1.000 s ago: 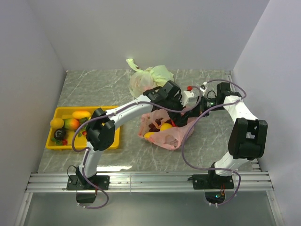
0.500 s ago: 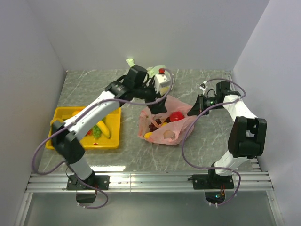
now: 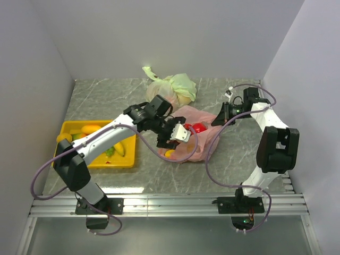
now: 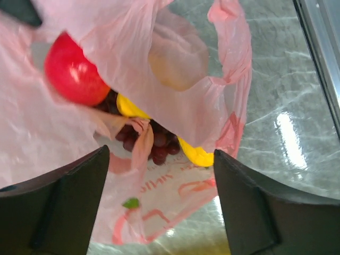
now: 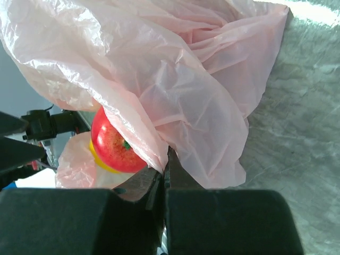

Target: Place the fake fruits into the plastic bag and tie a complex knot

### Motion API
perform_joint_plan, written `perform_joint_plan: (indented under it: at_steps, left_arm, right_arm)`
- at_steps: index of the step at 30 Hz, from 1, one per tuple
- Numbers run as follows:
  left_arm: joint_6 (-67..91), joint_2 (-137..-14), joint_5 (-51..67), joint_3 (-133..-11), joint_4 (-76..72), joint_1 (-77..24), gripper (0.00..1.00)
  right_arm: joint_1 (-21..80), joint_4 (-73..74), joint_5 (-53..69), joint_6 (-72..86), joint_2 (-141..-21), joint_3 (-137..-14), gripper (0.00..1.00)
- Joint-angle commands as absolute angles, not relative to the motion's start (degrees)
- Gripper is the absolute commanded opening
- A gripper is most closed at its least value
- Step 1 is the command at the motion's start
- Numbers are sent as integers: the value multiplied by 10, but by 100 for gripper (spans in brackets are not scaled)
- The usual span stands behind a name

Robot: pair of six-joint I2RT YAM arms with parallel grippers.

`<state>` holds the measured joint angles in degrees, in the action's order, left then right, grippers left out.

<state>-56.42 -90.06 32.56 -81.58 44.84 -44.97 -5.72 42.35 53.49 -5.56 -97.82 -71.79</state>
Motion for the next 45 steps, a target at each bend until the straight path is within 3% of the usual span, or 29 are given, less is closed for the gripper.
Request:
perform_joint_plan:
  at_steps: [1,5,9,14,22,28,31,32,34,35,36,37,40,44,45]
  left_arm:
    - [-642,-916,368,-890,504,-458,86]
    - [-649,-883,437,-855,483,-475,99]
    - [-646,-864,456,-809,403,-507,99]
    - [-649,-909,491,-853,405,-532,99]
    - [-627,-947,416,-813,289,-564,99]
    - [-623,-975,396,-808,285,-564,99]
    - [-633,-988,392,-826,318,-564,70]
    - [-628,-990,396,-833,323,-564,44]
    - [-602,-986,407,-852,326,-562,10]
    - [-589,-983,413,-856,319,-561,0]
    - [-578,-976,425,-865,318,-559,0]
    - [-563,-972,430,-872,323,-558,0]
    - [-501,-965,454,-905,324,-551,0]
    - [-401,-966,485,-948,307,-531,0]
    - [-378,-970,490,-967,293,-523,0]
  right_arm:
    - [-52,402,537,-52,-987,-753,2]
    - [-45,395,539,-42,-995,-759,2]
    - [-37,380,541,-29,-1000,-761,2]
    - [-25,350,540,-3,-1006,-764,2]
    - [-8,330,537,-1,-1002,-756,3]
    - [-3,326,539,5,-998,-742,4]
    - [19,317,541,8,-998,-742,4]
    - [22,316,541,9,-999,-744,5]
    - [25,309,541,12,-998,-747,8]
    - [27,307,541,13,-996,-749,15]
    - [27,307,540,13,-992,-751,21]
    - [24,308,537,10,-983,-756,34]
    - [4,302,533,5,-949,-750,62]
    - [-49,281,536,-36,-846,-723,80]
    - [-68,277,538,-41,-828,-717,81]
